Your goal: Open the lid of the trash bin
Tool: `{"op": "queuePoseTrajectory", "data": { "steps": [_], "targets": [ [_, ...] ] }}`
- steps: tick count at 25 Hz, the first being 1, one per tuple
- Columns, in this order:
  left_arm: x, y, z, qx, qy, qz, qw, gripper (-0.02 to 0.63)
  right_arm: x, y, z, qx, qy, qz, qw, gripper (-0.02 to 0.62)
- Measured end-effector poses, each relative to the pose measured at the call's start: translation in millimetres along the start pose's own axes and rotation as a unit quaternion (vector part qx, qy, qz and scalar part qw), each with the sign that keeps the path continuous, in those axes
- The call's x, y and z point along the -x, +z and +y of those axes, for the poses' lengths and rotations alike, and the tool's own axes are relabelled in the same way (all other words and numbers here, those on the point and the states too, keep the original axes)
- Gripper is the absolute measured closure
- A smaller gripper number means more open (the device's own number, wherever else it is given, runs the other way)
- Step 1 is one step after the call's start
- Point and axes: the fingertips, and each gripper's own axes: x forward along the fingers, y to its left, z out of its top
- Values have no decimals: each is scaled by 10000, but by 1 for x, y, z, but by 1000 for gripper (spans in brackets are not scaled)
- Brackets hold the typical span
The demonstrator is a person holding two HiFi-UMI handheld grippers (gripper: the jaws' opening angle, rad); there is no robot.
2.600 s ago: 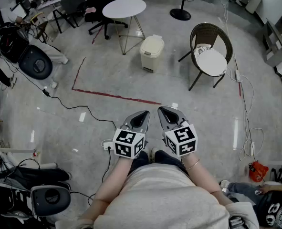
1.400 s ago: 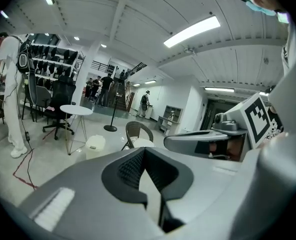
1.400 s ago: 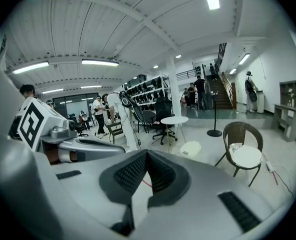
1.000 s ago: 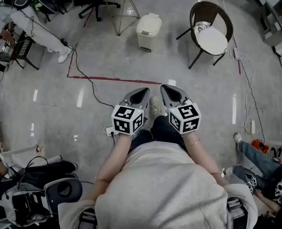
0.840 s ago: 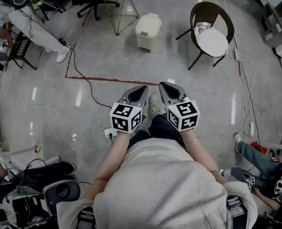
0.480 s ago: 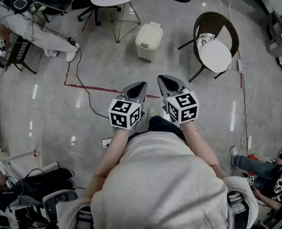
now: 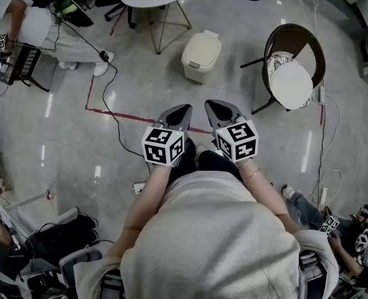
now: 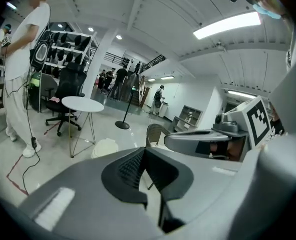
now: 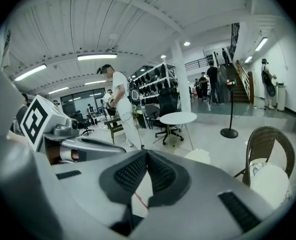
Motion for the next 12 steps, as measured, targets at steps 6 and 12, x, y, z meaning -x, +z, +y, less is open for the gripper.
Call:
{"op": "queuePoseTrajectory", "data": {
  "steps": [6,12],
  "targets": [
    [-42,18,33,12,-292,240,9993,609,-39,9,-33,-241,-308,107,9992,603],
    [-90,65,98,-76,-658,510,9965,609,-113,37,-66,-447,-564,266,9970,603]
  ]
}}
